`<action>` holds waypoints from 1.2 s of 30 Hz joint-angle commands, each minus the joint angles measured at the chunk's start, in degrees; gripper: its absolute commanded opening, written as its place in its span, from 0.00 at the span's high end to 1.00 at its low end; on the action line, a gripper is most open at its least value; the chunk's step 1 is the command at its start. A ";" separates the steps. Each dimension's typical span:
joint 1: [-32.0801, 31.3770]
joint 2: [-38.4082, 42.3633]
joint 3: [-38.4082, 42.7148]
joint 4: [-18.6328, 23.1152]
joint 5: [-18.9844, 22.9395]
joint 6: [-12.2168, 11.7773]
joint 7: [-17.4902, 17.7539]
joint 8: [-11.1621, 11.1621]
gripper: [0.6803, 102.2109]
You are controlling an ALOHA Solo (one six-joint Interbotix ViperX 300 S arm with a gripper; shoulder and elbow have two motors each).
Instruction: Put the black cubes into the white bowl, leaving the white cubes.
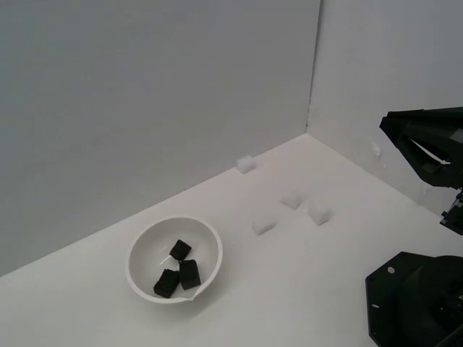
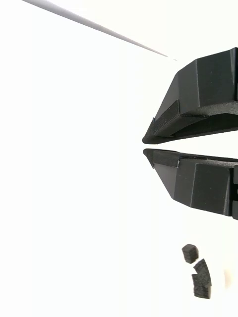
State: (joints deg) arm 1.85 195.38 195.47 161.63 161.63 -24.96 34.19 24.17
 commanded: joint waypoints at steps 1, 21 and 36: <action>0.97 1.32 1.23 0.00 -0.09 -0.79 0.79 0.79 0.98; 0.79 3.52 3.43 0.18 0.09 -0.70 0.97 0.79 0.98; 0.70 3.52 3.43 0.18 0.09 -0.70 0.97 0.79 0.98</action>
State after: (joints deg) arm 1.85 197.93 197.93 161.54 161.63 -24.96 35.24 24.08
